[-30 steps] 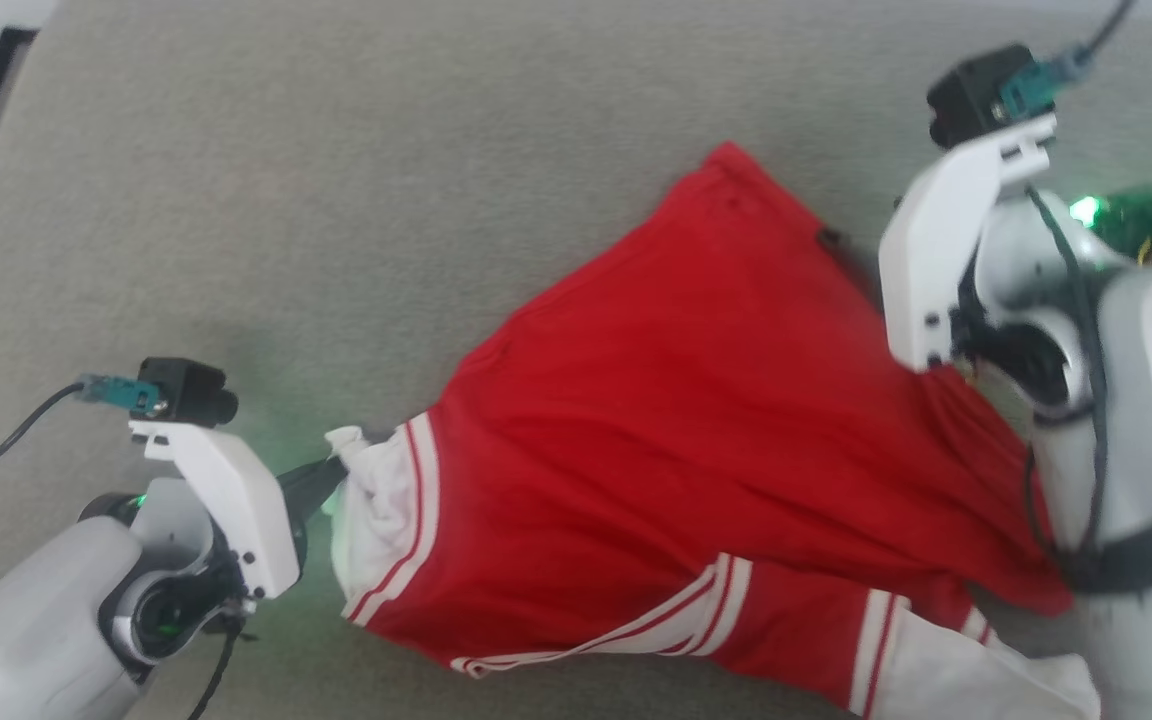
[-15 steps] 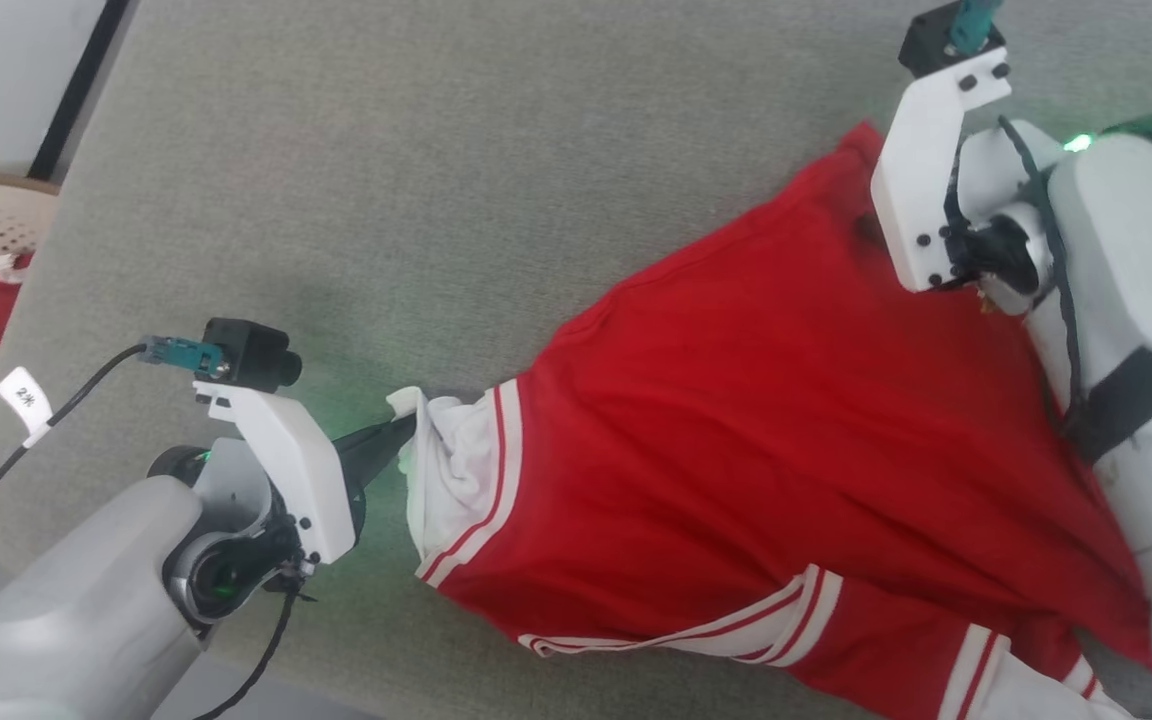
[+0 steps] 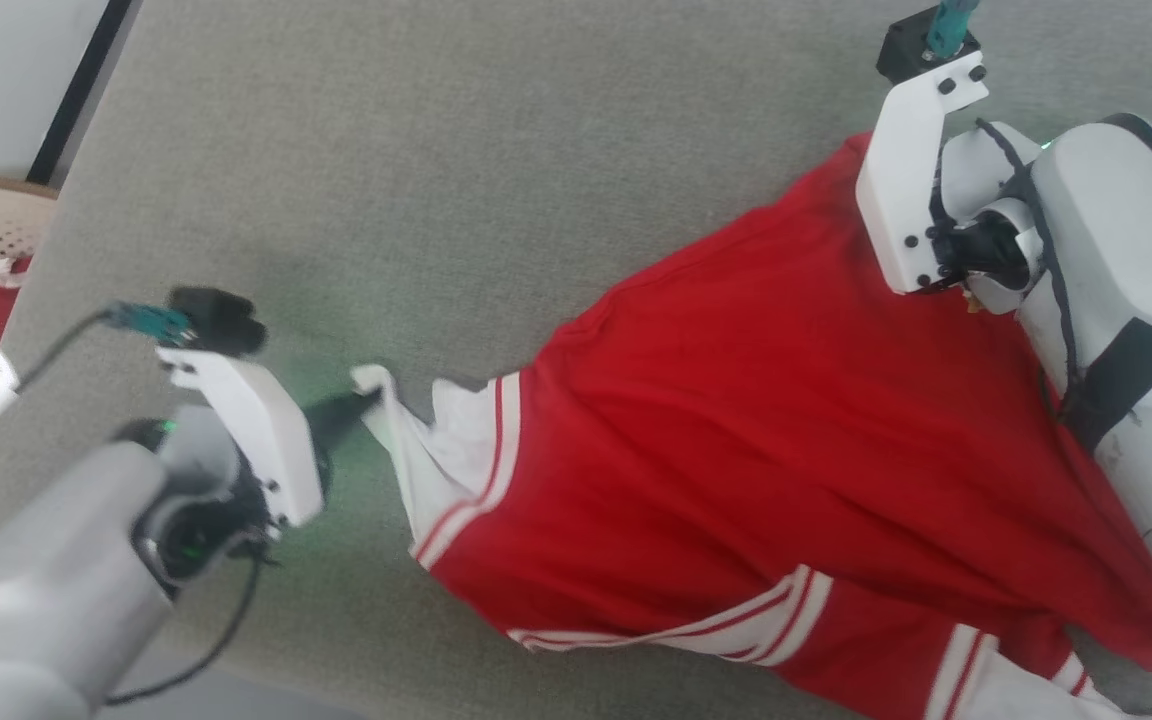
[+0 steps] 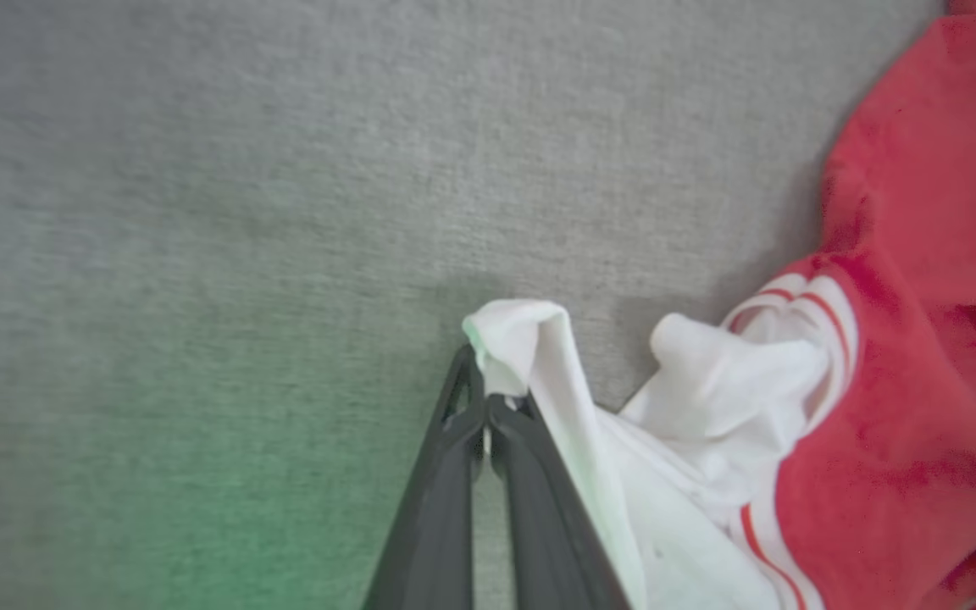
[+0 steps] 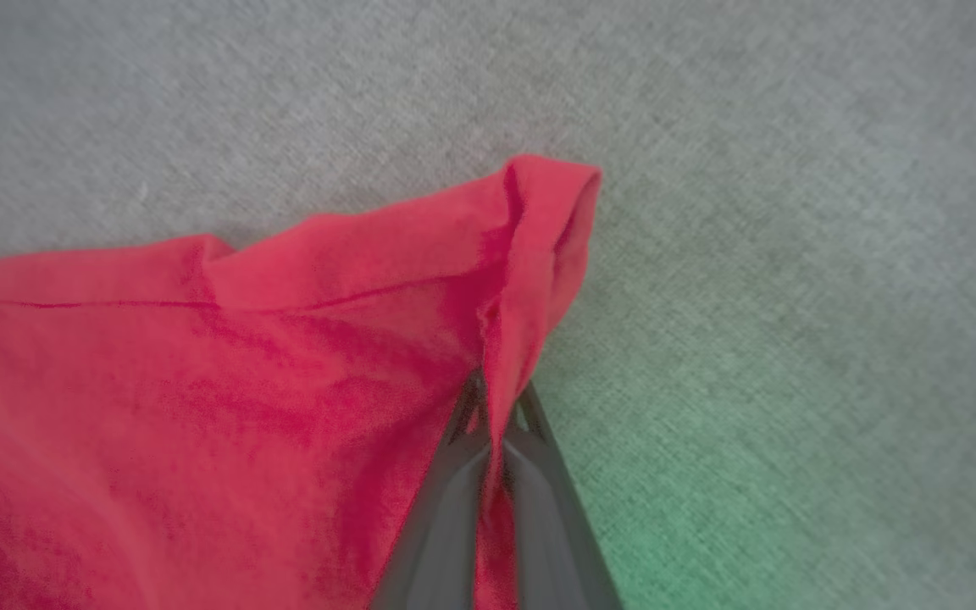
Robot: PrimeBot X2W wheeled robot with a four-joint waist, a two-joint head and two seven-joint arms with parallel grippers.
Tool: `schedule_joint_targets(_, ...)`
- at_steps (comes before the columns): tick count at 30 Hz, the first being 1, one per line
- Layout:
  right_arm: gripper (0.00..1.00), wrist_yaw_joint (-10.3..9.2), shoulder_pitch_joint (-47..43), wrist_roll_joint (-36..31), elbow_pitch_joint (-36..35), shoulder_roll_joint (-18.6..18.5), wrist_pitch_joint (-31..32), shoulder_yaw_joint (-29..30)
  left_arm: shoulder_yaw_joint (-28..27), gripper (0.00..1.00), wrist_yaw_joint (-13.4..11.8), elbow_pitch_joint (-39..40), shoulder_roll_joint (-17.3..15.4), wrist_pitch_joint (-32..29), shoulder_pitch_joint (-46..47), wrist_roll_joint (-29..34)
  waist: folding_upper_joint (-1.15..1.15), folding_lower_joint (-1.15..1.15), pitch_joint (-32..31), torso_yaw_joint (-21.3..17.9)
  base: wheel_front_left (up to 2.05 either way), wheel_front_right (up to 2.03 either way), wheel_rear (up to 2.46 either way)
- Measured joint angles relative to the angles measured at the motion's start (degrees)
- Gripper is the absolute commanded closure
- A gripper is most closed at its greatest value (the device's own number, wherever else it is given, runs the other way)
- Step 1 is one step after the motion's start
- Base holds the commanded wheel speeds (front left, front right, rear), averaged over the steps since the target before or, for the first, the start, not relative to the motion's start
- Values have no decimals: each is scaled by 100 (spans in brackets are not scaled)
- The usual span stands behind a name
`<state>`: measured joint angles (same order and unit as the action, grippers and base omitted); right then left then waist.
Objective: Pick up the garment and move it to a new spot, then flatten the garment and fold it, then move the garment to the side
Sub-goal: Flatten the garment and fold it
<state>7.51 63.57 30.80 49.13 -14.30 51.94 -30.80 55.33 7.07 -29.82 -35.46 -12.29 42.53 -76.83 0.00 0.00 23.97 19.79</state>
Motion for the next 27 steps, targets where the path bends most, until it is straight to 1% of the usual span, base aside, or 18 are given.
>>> schedule_joint_targets(3, 100, 2, 30, 74, 91, 36, -258, -41, -64, 100, -12, -92, -157, -54, 181, 5, 0, 0, -97, -135, 0, 0, 0)
schedule_joint_targets(6, 100, 2, 62, 140, 111, -5, -476, -55, -155, 100, -111, -105, -334, -146, 457, 96, 0, 0, -213, -317, 0, 0, 0)
schedule_joint_targets(14, 100, 2, 229, 382, -211, -213, -957, -38, -293, 100, -331, -45, -703, -494, 1344, 332, 0, 0, -563, -947, 0, 0, 0)
schedule_joint_targets(21, 100, 1, 259, 544, -638, -445, -1198, 32, -328, 100, -408, -101, -767, -794, 2059, 581, 0, 0, -904, -1527, 0, 0, 0)
schedule_joint_targets(25, 100, 1, 281, 545, -760, -561, -1333, 199, -358, 100, -509, -279, -694, -834, 2449, 690, 0, 0, -1113, -1809, 0, 0, 0)
schedule_joint_targets(27, 100, 1, 296, 541, -809, -553, -1400, 308, -393, 100, -515, -424, -589, -795, 2640, 716, 0, 0, -1211, -1933, 0, 0, 0)
